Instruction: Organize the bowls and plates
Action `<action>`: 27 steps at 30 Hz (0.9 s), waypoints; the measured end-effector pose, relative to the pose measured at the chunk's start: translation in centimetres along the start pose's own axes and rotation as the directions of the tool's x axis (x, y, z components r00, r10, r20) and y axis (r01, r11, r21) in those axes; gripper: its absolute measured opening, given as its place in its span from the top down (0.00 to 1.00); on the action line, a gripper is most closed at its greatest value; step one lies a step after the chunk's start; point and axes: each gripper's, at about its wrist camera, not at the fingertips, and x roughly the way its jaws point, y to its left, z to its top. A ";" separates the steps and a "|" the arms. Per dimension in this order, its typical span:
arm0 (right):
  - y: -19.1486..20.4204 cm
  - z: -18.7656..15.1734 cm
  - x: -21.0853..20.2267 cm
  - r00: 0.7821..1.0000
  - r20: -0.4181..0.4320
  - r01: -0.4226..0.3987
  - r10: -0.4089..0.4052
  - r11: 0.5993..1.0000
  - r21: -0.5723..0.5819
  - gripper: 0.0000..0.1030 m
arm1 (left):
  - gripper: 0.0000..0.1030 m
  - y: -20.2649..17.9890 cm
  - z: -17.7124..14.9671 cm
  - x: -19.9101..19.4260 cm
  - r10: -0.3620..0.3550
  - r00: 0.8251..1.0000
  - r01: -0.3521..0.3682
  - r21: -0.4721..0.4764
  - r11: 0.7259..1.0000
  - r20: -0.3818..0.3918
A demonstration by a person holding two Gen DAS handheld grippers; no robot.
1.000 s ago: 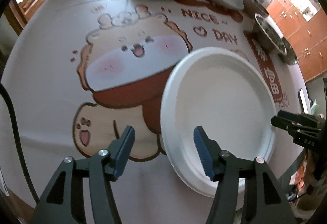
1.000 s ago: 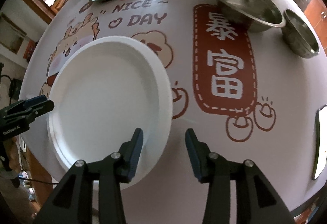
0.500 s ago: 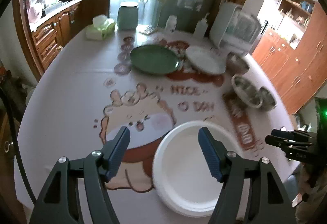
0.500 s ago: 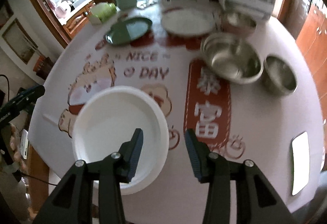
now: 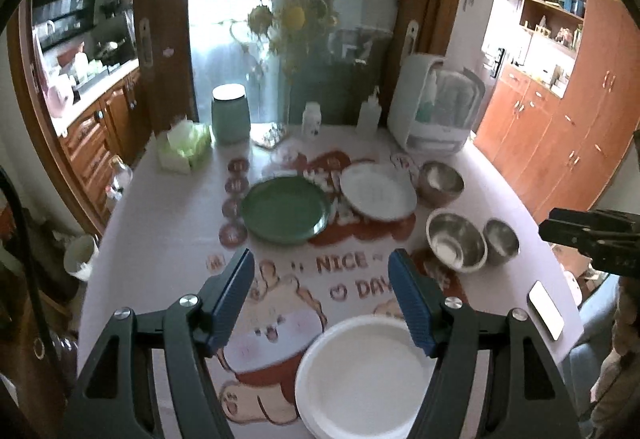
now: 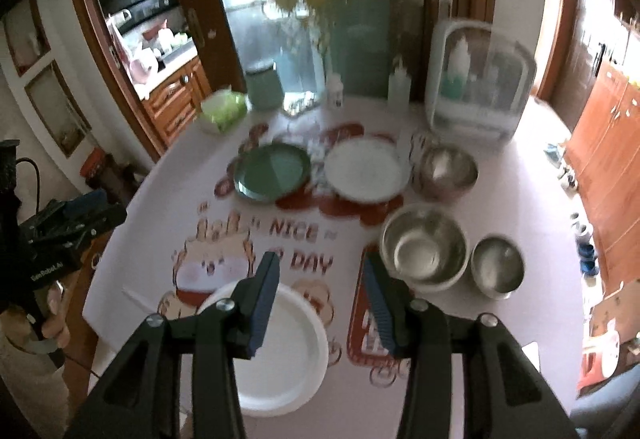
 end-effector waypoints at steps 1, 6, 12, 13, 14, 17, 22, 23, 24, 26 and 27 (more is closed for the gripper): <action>0.0 0.6 -0.1 1.000 0.005 -0.002 0.002 1.000 0.000 0.53 | 0.34 0.1 0.9 -0.1 0.010 1.000 -0.011 0.003 1.000 0.010; -0.9 4.5 1.4 1.000 -0.009 0.012 -0.012 1.000 0.008 0.53 | 0.34 1.2 4.8 1.4 0.020 1.000 -0.020 -0.017 1.000 -0.010; -2.3 8.2 5.6 1.000 -0.026 0.010 -0.010 1.000 0.016 0.53 | 0.11 3.0 7.4 4.5 0.026 1.000 -0.026 -0.055 0.998 0.000; -2.3 8.5 6.3 1.000 -0.030 0.006 -0.006 1.000 0.014 0.53 | 0.11 3.4 7.8 5.4 0.022 1.000 -0.022 -0.061 0.998 0.001; -2.5 9.3 7.6 0.999 -0.035 -0.008 0.009 1.000 0.020 0.53 | 0.11 3.9 8.2 6.4 0.029 1.000 -0.029 -0.072 0.997 -0.003; -2.7 10.8 11.0 0.997 -0.058 -0.044 0.046 0.998 0.038 0.53 | 0.11 5.4 9.1 9.7 0.040 0.999 -0.043 -0.097 0.994 -0.030; -2.4 12.5 17.3 0.991 -0.111 -0.072 0.078 0.996 0.061 0.53 | 0.11 7.6 9.6 16.3 0.089 0.990 -0.099 -0.096 0.990 -0.109; -2.3 12.8 18.6 0.988 -0.125 -0.079 0.087 0.995 0.068 0.53 | 0.11 8.2 9.5 17.9 0.086 0.988 -0.099 -0.103 0.990 -0.130; -2.2 13.0 19.8 0.986 -0.137 -0.085 0.094 0.994 0.071 0.53 | 0.11 8.8 9.4 19.5 0.081 0.985 -0.099 -0.113 0.989 -0.154; -2.0 13.4 22.2 0.982 -0.158 -0.093 0.105 0.992 0.081 0.53 | 0.11 9.9 9.0 22.1 0.071 0.978 -0.100 -0.140 0.985 -0.195; -2.1 13.4 23.2 0.979 -0.170 -0.096 0.110 0.992 0.086 0.53 | 0.11 10.4 8.8 23.4 0.066 0.974 -0.100 -0.154 0.983 -0.217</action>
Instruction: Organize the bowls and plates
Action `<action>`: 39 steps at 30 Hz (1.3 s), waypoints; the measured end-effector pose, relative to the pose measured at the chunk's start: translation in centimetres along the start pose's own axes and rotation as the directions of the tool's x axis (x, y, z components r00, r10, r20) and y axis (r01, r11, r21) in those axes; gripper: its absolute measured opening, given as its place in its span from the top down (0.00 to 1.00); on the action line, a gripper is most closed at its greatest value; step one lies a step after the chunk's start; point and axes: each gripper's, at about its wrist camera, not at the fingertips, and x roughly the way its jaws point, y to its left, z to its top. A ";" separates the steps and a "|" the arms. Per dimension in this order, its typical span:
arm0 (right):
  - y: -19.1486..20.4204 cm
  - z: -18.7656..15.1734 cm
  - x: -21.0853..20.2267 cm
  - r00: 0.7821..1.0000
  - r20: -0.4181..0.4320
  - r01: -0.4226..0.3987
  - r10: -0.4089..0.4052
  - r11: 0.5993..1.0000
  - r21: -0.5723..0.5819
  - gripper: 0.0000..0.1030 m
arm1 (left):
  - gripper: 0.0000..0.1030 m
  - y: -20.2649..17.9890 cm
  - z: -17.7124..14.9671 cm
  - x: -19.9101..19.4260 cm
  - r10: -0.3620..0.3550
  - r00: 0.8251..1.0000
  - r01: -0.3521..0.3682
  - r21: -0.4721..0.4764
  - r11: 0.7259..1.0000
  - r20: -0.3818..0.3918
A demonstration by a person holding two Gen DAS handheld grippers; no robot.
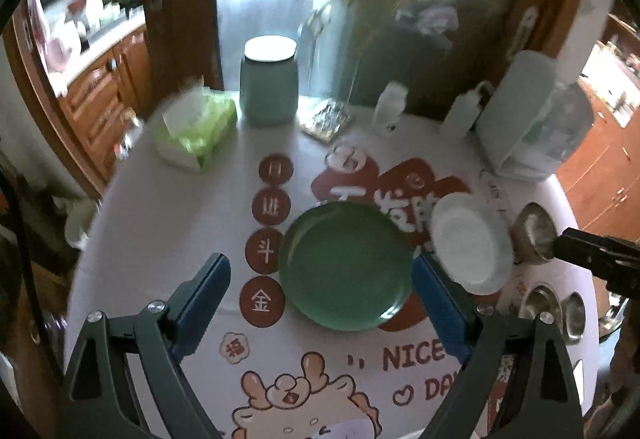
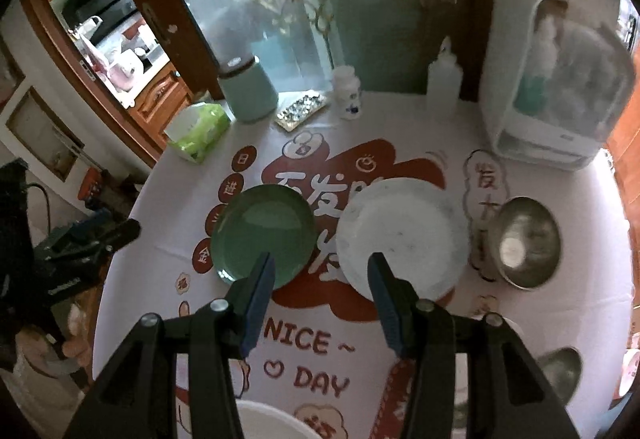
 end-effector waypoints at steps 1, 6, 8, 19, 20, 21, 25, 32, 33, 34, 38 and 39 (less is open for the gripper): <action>-0.1 0.3 1.2 1.000 -0.015 -0.007 0.008 1.000 0.008 0.53 | 0.11 0.3 0.0 1.2 -0.004 1.000 0.004 -0.008 1.000 -0.017; -0.2 0.7 6.1 0.995 -0.084 -0.055 0.059 0.997 0.046 0.53 | 0.11 1.9 -0.3 6.9 -0.020 0.996 0.016 -0.051 0.999 -0.087; 0.0 0.6 7.7 0.991 -0.110 -0.068 0.074 0.996 0.057 0.53 | 0.11 2.3 -0.6 8.4 -0.029 0.994 0.022 -0.061 0.998 -0.106; 0.4 -0.5 14.5 0.965 -0.224 -0.109 0.136 0.986 0.127 0.53 | 0.23 3.3 -1.4 13.7 -0.080 0.980 0.062 -0.101 0.993 -0.184; 0.4 -0.6 14.9 0.963 -0.228 -0.117 0.146 0.984 0.136 0.53 | 0.26 3.3 -1.5 14.0 -0.088 0.978 0.070 -0.104 0.992 -0.188; 0.4 -0.6 15.3 0.961 -0.232 -0.122 0.153 0.982 0.142 0.53 | 0.28 3.3 -1.5 14.3 -0.098 0.976 0.079 -0.106 0.991 -0.193; 0.7 -0.9 16.7 0.953 -0.255 -0.127 0.162 0.981 0.149 0.54 | 0.31 3.4 -1.5 15.2 -0.111 0.973 0.088 -0.118 0.989 -0.202; -0.1 -0.8 18.7 0.951 -0.272 -0.096 0.144 0.978 0.184 0.62 | 0.40 4.0 -1.7 16.2 -0.137 0.968 0.108 -0.144 0.984 -0.211; -0.3 -0.8 18.9 0.952 -0.272 -0.093 0.143 0.978 0.189 0.64 | 0.40 4.2 -1.7 16.4 -0.142 0.966 0.111 -0.151 0.982 -0.214; -0.5 -0.7 19.2 0.951 -0.275 -0.090 0.143 0.977 0.195 0.68 | 0.43 4.3 -1.8 16.6 -0.145 0.965 0.113 -0.156 0.981 -0.219; -0.9 -0.6 20.0 0.950 -0.281 -0.081 0.138 0.975 0.205 0.80 | 0.52 4.6 -2.0 17.5 -0.152 0.959 0.112 -0.171 0.979 -0.238; -1.0 -0.6 20.1 0.950 -0.281 -0.079 0.135 0.976 0.203 0.82 | 0.52 4.7 -2.1 17.7 -0.154 0.958 0.112 -0.177 0.978 -0.243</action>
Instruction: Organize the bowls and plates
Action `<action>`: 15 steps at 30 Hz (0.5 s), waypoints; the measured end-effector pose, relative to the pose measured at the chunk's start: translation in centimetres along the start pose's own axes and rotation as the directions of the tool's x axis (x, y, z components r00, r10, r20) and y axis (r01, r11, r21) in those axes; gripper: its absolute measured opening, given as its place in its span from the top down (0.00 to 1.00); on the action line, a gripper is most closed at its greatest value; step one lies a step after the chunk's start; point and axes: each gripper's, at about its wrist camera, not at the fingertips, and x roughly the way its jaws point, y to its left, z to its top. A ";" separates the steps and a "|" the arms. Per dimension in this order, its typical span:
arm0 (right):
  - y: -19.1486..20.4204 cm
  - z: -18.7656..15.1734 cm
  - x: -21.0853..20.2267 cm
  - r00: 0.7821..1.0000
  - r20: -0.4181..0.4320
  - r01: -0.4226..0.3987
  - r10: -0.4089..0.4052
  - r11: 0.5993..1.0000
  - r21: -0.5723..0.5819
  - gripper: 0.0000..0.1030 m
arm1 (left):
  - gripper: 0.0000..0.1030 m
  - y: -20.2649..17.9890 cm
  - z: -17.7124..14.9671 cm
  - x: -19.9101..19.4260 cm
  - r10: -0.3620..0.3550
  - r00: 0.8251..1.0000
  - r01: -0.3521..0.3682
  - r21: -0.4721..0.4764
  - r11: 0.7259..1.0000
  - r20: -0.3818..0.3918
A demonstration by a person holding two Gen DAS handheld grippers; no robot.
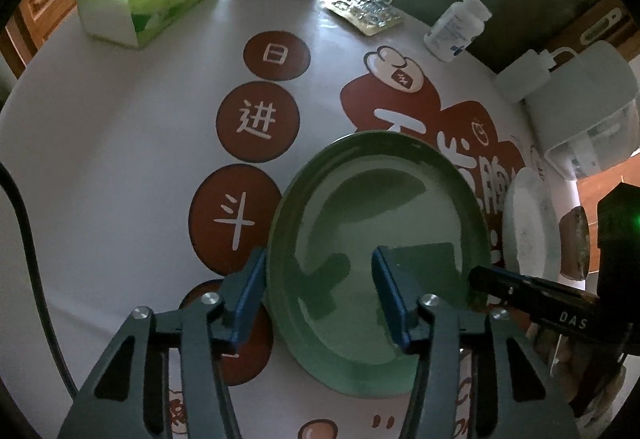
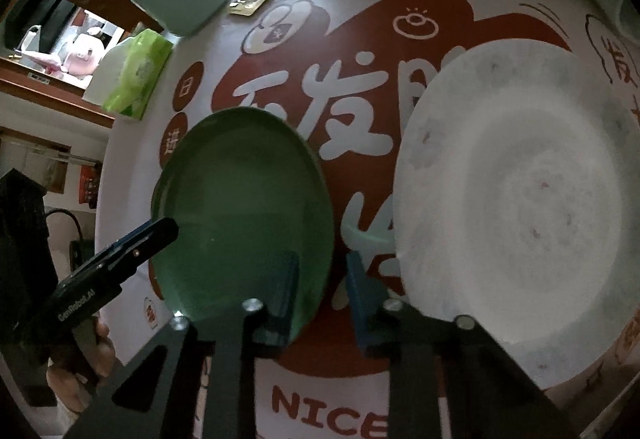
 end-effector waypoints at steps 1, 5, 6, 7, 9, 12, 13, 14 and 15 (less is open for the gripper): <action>-0.1 0.0 0.0 1.000 0.006 0.001 -0.001 1.000 -0.003 0.85 | 0.53 0.1 0.0 0.1 0.000 1.000 0.000 -0.002 1.000 -0.003; -0.1 0.0 -0.2 1.000 0.013 0.005 -0.005 1.000 -0.012 0.91 | 0.77 0.3 0.0 0.1 0.028 1.000 -0.028 -0.001 1.000 0.009; -0.1 0.0 -0.3 1.000 0.018 0.019 -0.019 1.000 -0.014 0.91 | 0.82 0.6 -0.1 0.1 0.038 0.999 -0.038 -0.007 0.999 0.006; -0.2 0.0 -0.3 0.999 0.021 0.026 -0.026 1.000 -0.014 0.91 | 0.88 0.8 -0.1 0.2 0.031 1.000 -0.031 -0.015 0.999 0.001; -0.6 -0.2 -0.6 0.999 0.023 0.030 -0.030 1.000 -0.005 0.91 | 0.91 1.1 -0.3 0.1 0.008 1.000 -0.008 -0.030 1.000 -0.007; -0.8 -0.6 -1.1 0.999 0.032 0.035 -0.034 0.999 -0.005 0.91 | 0.91 0.1 -1.1 -0.6 0.021 1.000 -0.021 0.016 1.000 0.004; -0.9 -0.8 -1.3 0.999 0.034 0.035 -0.035 0.999 -0.001 0.91 | 0.91 0.0 -1.3 -0.8 0.024 1.000 -0.024 0.022 0.999 0.006; -0.9 -1.0 -1.6 0.999 0.038 0.035 -0.035 0.999 0.001 0.91 | 0.91 -0.3 -1.6 -1.2 0.024 1.000 -0.024 0.029 0.999 0.010; -1.0 -1.2 -1.9 0.998 0.043 0.035 -0.035 0.999 0.002 0.91 | 0.91 -0.6 -1.8 -1.7 0.018 1.000 -0.018 0.031 0.999 0.010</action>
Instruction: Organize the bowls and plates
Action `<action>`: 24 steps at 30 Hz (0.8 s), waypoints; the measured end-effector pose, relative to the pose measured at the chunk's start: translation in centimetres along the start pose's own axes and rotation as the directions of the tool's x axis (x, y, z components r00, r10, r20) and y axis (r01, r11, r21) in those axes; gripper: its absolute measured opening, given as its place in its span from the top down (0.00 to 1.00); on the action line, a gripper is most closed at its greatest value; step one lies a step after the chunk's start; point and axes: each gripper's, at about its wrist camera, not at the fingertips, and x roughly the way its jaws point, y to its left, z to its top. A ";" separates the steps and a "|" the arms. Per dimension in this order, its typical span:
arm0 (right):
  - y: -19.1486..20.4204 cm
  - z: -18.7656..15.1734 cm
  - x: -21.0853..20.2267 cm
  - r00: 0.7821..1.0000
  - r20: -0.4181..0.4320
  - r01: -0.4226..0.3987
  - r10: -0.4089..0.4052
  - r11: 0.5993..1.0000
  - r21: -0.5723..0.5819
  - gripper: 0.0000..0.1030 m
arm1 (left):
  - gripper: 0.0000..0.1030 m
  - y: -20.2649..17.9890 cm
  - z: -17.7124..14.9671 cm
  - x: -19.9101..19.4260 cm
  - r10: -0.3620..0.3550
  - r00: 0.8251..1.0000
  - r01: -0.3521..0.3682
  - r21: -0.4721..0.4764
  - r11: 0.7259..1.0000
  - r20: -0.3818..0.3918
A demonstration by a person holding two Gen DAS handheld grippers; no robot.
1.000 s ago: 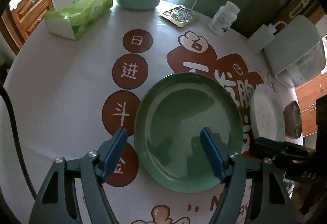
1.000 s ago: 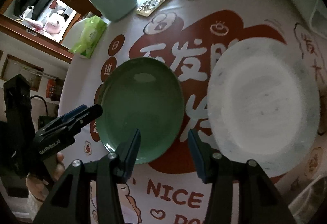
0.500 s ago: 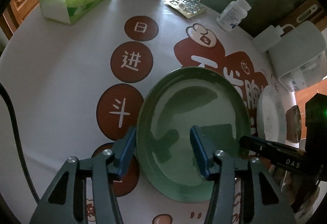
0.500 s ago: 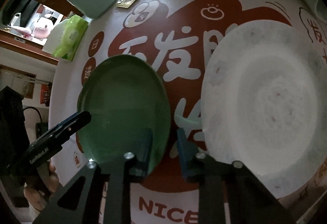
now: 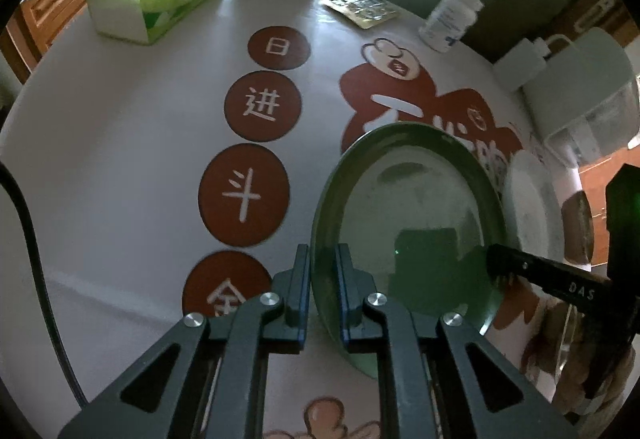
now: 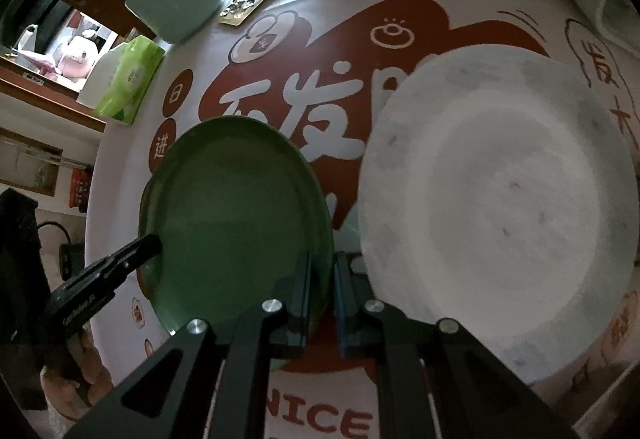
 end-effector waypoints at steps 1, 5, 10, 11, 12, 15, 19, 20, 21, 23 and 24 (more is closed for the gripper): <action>-0.1 -0.3 -0.5 1.000 0.007 -0.001 0.001 1.000 0.000 0.90 | 0.91 -0.2 -0.1 -0.3 -0.006 1.000 0.006 0.001 1.000 -0.001; -0.1 -1.8 -2.9 1.000 0.024 -0.017 0.017 1.000 0.002 0.91 | 0.91 -1.4 -1.4 -2.9 -0.027 1.000 0.026 0.025 0.999 0.013; 0.2 -4.7 -7.1 0.998 0.044 -0.034 0.035 0.999 -0.008 0.91 | 0.91 -3.2 -3.4 -6.9 -0.051 0.998 0.050 0.051 0.997 0.026; 0.3 -5.5 -8.1 0.998 0.049 -0.034 0.034 0.999 -0.014 0.91 | 0.91 -3.7 -4.1 -7.9 -0.056 0.998 0.055 0.060 0.997 0.028; 0.3 -6.2 -8.9 0.998 0.054 -0.032 0.033 0.999 -0.018 0.90 | 0.91 -4.0 -4.7 -8.8 -0.061 0.998 0.059 0.069 0.996 0.031; 0.4 -8.6 -11.6 0.997 0.074 -0.026 0.028 0.999 -0.030 0.90 | 0.91 -5.7 -7.1 -11.6 -0.067 0.997 0.061 0.112 0.992 0.043; 0.5 -12.3 -14.5 0.995 0.096 -0.006 0.011 0.999 -0.049 0.90 | 0.91 -7.5 -10.7 -14.1 -0.065 0.997 0.056 0.155 0.986 0.049; 0.5 -13.3 -15.1 0.995 0.100 0.000 0.006 0.998 -0.055 0.90 | 0.91 -7.8 -11.5 -14.7 -0.065 0.997 0.056 0.161 0.985 0.048; 0.5 -14.2 -15.6 0.995 0.103 0.004 0.002 0.998 -0.059 0.90 | 0.91 -8.1 -12.3 -15.1 -0.066 0.997 0.057 0.167 0.984 0.048; 0.4 -16.5 -16.4 0.994 0.109 0.011 -0.004 0.998 -0.070 0.90 | 0.91 -8.4 -14.6 -16.2 -0.070 0.996 0.061 0.180 0.982 0.048; 0.5 -17.5 -16.6 0.994 0.112 0.013 -0.005 0.997 -0.073 0.90 | 0.91 -8.5 -15.8 -16.7 -0.076 0.996 0.066 0.185 0.980 0.050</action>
